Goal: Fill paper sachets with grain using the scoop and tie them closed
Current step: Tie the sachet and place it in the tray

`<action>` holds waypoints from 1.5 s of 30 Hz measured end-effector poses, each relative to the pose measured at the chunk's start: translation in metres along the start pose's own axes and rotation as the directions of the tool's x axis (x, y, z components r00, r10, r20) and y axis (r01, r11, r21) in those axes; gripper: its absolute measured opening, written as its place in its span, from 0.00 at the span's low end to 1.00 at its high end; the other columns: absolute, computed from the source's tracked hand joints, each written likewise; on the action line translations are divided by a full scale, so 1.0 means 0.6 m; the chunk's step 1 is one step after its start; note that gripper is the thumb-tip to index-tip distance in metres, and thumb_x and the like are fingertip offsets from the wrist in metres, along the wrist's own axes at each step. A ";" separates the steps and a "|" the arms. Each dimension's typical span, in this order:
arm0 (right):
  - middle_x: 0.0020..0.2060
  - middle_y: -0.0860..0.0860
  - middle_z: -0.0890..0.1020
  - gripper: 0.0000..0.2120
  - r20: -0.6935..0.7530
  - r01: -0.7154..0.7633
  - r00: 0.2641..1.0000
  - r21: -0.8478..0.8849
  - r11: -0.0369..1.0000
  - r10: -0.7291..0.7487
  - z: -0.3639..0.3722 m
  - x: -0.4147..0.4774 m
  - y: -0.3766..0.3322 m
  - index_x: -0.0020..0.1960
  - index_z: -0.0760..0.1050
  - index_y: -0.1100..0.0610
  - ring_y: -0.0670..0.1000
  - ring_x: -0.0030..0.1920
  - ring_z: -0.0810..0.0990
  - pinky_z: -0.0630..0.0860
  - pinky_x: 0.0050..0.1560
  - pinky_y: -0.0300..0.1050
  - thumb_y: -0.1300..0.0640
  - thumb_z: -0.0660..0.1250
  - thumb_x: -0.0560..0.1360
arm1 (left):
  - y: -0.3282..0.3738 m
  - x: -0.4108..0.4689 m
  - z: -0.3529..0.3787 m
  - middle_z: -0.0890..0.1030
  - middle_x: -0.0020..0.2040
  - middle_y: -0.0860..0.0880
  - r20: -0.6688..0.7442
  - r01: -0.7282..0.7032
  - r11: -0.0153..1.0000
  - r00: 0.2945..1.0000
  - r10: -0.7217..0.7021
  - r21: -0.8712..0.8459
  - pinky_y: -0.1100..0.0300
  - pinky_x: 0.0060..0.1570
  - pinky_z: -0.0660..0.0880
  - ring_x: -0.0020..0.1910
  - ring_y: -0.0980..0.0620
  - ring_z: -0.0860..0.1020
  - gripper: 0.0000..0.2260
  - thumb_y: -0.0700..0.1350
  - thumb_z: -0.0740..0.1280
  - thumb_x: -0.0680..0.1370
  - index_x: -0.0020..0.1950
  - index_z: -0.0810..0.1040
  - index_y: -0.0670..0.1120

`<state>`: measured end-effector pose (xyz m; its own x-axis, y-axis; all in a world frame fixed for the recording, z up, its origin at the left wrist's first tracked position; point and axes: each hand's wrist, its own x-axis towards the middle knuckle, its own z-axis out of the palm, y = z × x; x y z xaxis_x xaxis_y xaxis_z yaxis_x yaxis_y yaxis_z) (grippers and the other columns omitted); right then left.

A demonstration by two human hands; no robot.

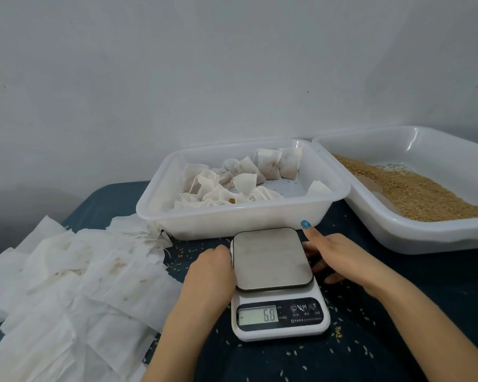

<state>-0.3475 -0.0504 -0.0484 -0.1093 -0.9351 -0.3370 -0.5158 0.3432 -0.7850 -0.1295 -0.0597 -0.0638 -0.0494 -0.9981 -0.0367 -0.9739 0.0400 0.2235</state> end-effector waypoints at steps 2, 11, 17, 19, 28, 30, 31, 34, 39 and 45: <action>0.53 0.47 0.83 0.31 -0.002 0.001 1.000 0.009 1.000 -0.001 0.000 0.000 0.000 0.64 0.78 0.53 0.46 0.46 0.83 0.78 0.38 0.40 0.33 0.49 0.79 | -0.003 -0.008 -0.005 0.77 0.59 0.47 -0.014 -0.006 0.999 1.000 0.006 0.036 0.57 0.47 0.69 0.58 0.45 0.75 0.13 0.40 0.55 0.82 0.63 0.73 0.47; 0.55 0.47 0.82 0.28 -0.014 0.015 1.000 0.024 1.000 -0.015 0.001 0.001 0.002 0.67 0.76 0.53 0.46 0.45 0.83 0.77 0.35 0.38 0.37 0.49 0.82 | -0.092 -0.047 -0.099 0.71 0.63 0.50 -0.148 0.291 0.872 0.956 -0.253 0.394 0.58 0.46 0.66 0.64 0.48 0.68 0.16 0.51 0.62 0.80 0.67 0.67 0.54; 0.54 0.46 0.82 0.26 -0.018 0.017 1.000 0.034 0.999 -0.016 0.002 0.003 0.004 0.66 0.76 0.53 0.47 0.45 0.83 0.78 0.36 0.39 0.38 0.50 0.82 | -0.127 -0.045 -0.107 0.72 0.54 0.49 -0.099 0.343 0.913 0.939 -0.329 0.223 0.57 0.44 0.70 0.51 0.48 0.74 0.12 0.46 0.65 0.79 0.61 0.71 0.51; 0.56 0.46 0.82 0.25 -0.030 0.030 0.999 0.038 0.999 -0.029 0.002 0.005 0.006 0.66 0.76 0.52 0.47 0.46 0.83 0.78 0.37 0.39 0.40 0.51 0.82 | -0.131 -0.044 -0.106 0.75 0.53 0.49 -0.100 0.330 0.935 0.942 -0.319 0.128 0.56 0.46 0.72 0.52 0.46 0.76 0.11 0.46 0.68 0.77 0.58 0.72 0.50; 0.50 0.42 0.79 0.16 -0.101 0.107 0.989 0.013 0.994 -0.105 -0.001 0.012 0.016 0.66 0.74 0.48 0.45 0.44 0.83 0.78 0.37 0.39 0.45 0.55 0.83 | -0.133 -0.042 -0.114 0.80 0.49 0.48 -0.272 0.265 0.962 0.923 -0.272 -0.063 0.53 0.46 0.74 0.47 0.43 0.77 0.04 0.46 0.66 0.78 0.51 0.72 0.52; 0.50 0.41 0.80 0.14 -0.116 0.123 0.986 0.007 0.992 -0.122 -0.002 0.014 0.020 0.64 0.75 0.47 0.44 0.44 0.83 0.79 0.38 0.40 0.46 0.57 0.82 | -0.135 -0.037 -0.115 0.79 0.46 0.47 -0.300 0.268 0.962 0.915 -0.271 -0.054 0.51 0.45 0.75 0.45 0.44 0.76 0.02 0.45 0.64 0.79 0.48 0.73 0.49; 0.49 0.40 0.80 0.13 -0.118 0.136 0.984 0.005 0.991 -0.135 -0.002 0.014 0.023 0.63 0.75 0.46 0.44 0.44 0.83 0.79 0.39 0.40 0.46 0.58 0.82 | -0.135 -0.036 -0.114 0.78 0.43 0.47 -0.310 0.270 0.962 0.911 -0.272 -0.050 0.51 0.44 0.75 0.44 0.44 0.76 0.04 0.45 0.64 0.80 0.46 0.72 0.49; 0.48 0.37 0.81 0.10 -0.125 0.178 0.976 -0.023 0.984 -0.179 0.001 0.016 0.029 0.60 0.77 0.44 0.42 0.41 0.83 0.80 0.36 0.40 0.47 0.62 0.80 | -0.135 -0.033 -0.114 0.76 0.39 0.47 -0.325 0.253 0.961 0.904 -0.277 -0.116 0.52 0.41 0.72 0.41 0.43 0.75 0.07 0.48 0.62 0.81 0.43 0.69 0.49; 0.48 0.38 0.81 0.09 -0.172 0.217 0.959 -0.058 0.975 -0.224 0.001 0.021 0.030 0.59 0.76 0.42 0.42 0.39 0.83 0.82 0.40 0.44 0.47 0.64 0.79 | -0.133 -0.030 -0.110 0.76 0.40 0.47 -0.299 0.203 0.942 0.912 -0.282 -0.268 0.52 0.38 0.66 0.41 0.44 0.73 0.07 0.46 0.64 0.80 0.48 0.67 0.47; 0.48 0.40 0.81 0.07 -0.234 0.271 0.933 -0.048 0.961 -0.275 0.002 0.022 0.030 0.54 0.77 0.41 0.39 0.37 0.83 0.82 0.48 0.51 0.51 0.66 0.79 | -0.129 -0.039 -0.113 0.80 0.44 0.49 -0.304 0.141 0.926 0.918 -0.256 -0.351 0.50 0.42 0.76 0.40 0.44 0.79 0.10 0.51 0.67 0.78 0.54 0.69 0.50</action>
<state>-0.3572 -0.0564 -0.0676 -0.1590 -0.9870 0.0232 -0.5661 0.0719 -0.8212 -0.0379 -0.0424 -0.0142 0.2708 -0.9405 0.2051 -0.8306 -0.1206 0.5437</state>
